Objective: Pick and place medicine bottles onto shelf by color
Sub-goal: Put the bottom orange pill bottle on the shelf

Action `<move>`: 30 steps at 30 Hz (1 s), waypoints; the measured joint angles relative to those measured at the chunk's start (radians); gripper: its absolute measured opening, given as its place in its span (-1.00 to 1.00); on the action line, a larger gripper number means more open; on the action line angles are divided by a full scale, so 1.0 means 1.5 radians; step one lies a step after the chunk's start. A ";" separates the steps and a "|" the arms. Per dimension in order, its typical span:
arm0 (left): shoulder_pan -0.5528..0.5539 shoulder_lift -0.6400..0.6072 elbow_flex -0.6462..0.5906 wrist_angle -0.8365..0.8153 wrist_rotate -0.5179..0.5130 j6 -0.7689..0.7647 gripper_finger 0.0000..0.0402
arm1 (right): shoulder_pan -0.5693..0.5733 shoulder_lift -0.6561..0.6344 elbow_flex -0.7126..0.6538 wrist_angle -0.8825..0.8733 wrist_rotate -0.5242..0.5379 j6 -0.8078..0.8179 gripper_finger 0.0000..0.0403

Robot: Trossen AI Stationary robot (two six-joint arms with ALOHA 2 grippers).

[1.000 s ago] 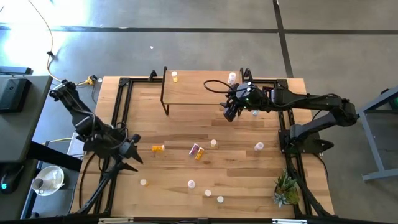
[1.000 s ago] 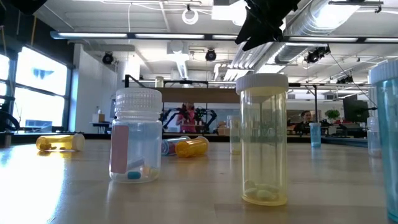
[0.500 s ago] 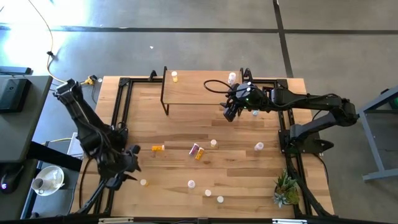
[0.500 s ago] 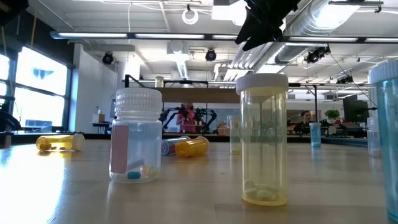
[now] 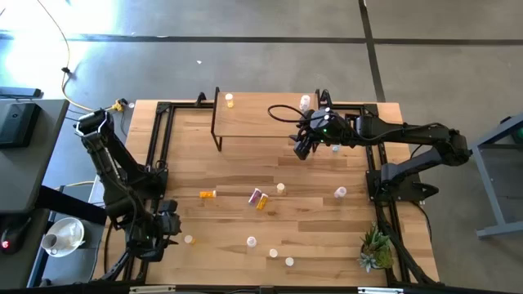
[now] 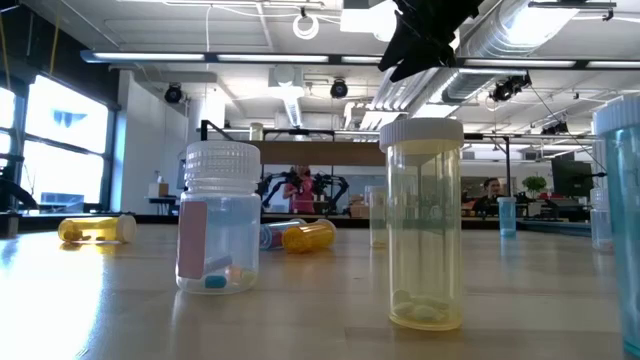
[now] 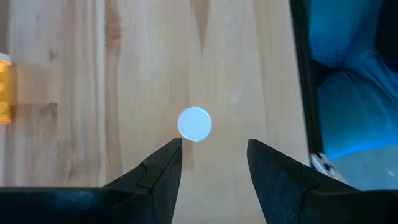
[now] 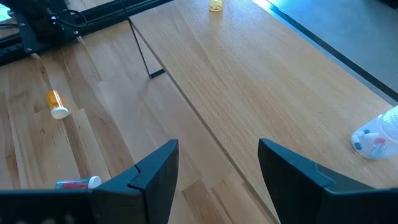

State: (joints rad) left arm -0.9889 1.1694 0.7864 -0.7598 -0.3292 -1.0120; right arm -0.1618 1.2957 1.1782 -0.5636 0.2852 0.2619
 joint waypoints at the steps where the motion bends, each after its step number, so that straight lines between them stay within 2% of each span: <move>1: -0.002 0.005 0.000 0.000 -0.006 -0.005 -0.14 | 0.000 0.000 0.000 0.000 0.000 0.000 0.05; 15: 0.011 0.098 0.000 0.032 -0.015 -0.004 -0.14 | 0.000 0.000 0.000 0.000 0.000 0.000 0.05; 30: 0.012 0.160 0.000 0.062 -0.021 -0.012 -0.14 | 0.000 0.000 0.000 0.000 0.000 0.000 0.05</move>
State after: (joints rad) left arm -0.9703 1.4093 0.7864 -0.6663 -0.3614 -1.0295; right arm -0.1616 1.2957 1.1782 -0.5639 0.2852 0.2615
